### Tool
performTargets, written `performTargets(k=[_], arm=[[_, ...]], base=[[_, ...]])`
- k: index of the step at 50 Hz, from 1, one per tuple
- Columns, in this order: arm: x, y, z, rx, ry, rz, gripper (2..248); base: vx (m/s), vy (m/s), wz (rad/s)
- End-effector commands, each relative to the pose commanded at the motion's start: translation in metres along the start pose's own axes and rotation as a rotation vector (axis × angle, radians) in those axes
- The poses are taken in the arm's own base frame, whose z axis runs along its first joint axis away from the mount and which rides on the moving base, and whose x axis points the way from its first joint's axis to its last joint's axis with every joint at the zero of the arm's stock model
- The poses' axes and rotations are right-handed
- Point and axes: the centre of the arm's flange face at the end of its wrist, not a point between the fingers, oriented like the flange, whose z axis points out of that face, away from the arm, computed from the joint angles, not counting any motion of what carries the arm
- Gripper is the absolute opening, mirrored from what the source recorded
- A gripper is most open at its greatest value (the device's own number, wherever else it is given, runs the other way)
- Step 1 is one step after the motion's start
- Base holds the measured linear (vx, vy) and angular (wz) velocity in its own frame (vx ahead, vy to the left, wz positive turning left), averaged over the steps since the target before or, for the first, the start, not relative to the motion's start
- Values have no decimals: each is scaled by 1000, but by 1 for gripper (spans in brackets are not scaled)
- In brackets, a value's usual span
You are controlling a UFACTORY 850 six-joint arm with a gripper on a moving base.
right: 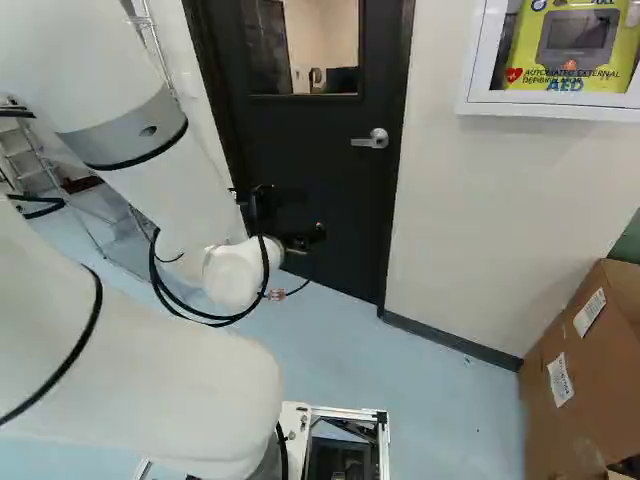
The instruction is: Open the door and move inside
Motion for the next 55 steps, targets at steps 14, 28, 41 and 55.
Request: performTargets(k=[14,28,41,55], arm=[[0,0,0,0,0,0,247],[0,0,0,0,0,0,247],[0,0,0,0,0,0,247],[0,0,0,0,0,0,247]], base=[[150,44,-193],[169,35,-195],[179,27,-205],[180,38,-138]])
